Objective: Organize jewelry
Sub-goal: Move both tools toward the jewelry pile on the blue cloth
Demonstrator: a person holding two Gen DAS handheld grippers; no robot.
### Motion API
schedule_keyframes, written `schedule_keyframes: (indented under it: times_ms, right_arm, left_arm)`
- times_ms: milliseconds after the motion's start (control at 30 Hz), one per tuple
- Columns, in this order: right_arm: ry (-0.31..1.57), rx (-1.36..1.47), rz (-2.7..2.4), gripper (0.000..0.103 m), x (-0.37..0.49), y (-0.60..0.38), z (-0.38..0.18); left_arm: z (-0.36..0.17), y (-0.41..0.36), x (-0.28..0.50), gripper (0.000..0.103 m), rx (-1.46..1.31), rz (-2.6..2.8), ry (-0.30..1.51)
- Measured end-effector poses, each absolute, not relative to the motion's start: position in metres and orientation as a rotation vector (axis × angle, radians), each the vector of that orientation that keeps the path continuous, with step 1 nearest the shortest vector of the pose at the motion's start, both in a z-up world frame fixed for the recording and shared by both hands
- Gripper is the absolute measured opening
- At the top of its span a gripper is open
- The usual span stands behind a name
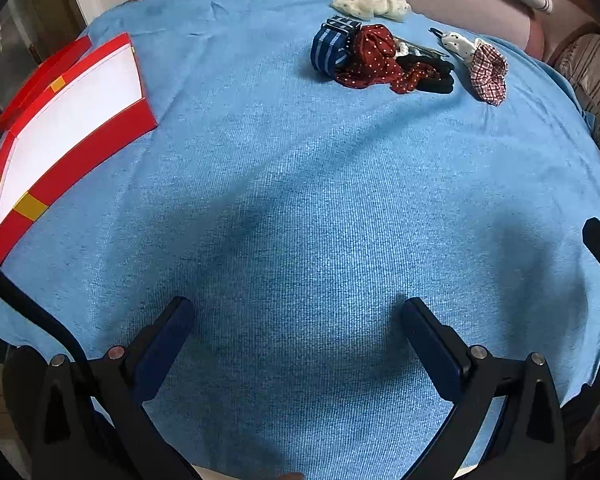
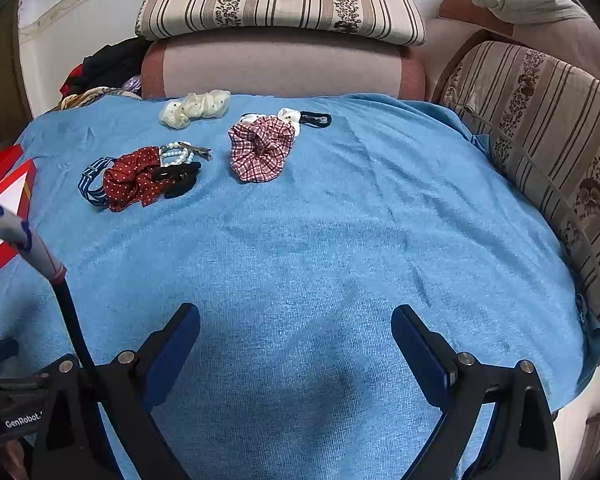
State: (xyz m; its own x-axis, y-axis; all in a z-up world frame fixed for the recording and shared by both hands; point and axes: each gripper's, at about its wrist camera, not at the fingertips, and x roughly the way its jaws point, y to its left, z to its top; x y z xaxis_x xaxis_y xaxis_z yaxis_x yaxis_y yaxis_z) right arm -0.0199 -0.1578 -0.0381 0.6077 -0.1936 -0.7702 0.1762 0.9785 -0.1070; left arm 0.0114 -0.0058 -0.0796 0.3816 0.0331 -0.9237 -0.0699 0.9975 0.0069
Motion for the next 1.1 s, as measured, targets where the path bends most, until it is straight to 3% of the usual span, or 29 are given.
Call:
schedule_keyframes:
  times_ms: [367, 533, 667, 800, 833, 900, 933, 967, 1000, 1100]
  right_arm:
    - [0.905, -0.002, -0.210, 0.098, -0.018, -0.162, -0.041]
    - [0.907, -0.001, -0.213, 0.098, -0.015, -0.164, -0.042]
    - [0.908, -0.001, -0.214, 0.098, -0.015, -0.165, -0.044]
    - [0.925, -0.003, -0.208, 0.098, -0.013, -0.164, -0.050]
    - [0.929, -0.006, -0.207, 0.098, -0.013, -0.163, -0.051]
    - [0.929, -0.014, -0.207, 0.098, -0.013, -0.162, -0.051]
    - [0.927, -0.018, -0.209, 0.098, -0.013, -0.162, -0.051]
    - [0.929, -0.019, -0.214, 0.098, -0.012, -0.163, -0.051]
    - [0.930, -0.017, -0.215, 0.098, -0.012, -0.163, -0.051]
    - [0.930, -0.020, -0.221, 0.098, -0.011, -0.163, -0.051]
  left_arm:
    - [-0.076, -0.004, 0.009, 0.103, -0.018, 0.031, 1.179]
    - [-0.033, 0.010, 0.009, 0.102, -0.037, 0.005, 1.026]
    - [-0.002, 0.031, 0.036, 0.102, -0.013, 0.056, 0.931]
    - [-0.007, 0.073, 0.083, 0.101, 0.037, 0.114, 0.957]
    - [-0.014, 0.084, 0.094, 0.097, 0.058, 0.135, 0.968]
    - [-0.030, 0.101, 0.116, 0.065, 0.050, 0.144, 1.047]
    - [-0.036, 0.110, 0.118, 0.059, 0.029, 0.127, 1.085]
    - [-0.047, 0.118, 0.123, 0.039, -0.003, 0.099, 1.140]
    - [-0.053, 0.121, 0.126, 0.029, -0.009, 0.098, 1.170]
    - [-0.054, 0.118, 0.118, 0.029, 0.036, 0.080, 1.185]
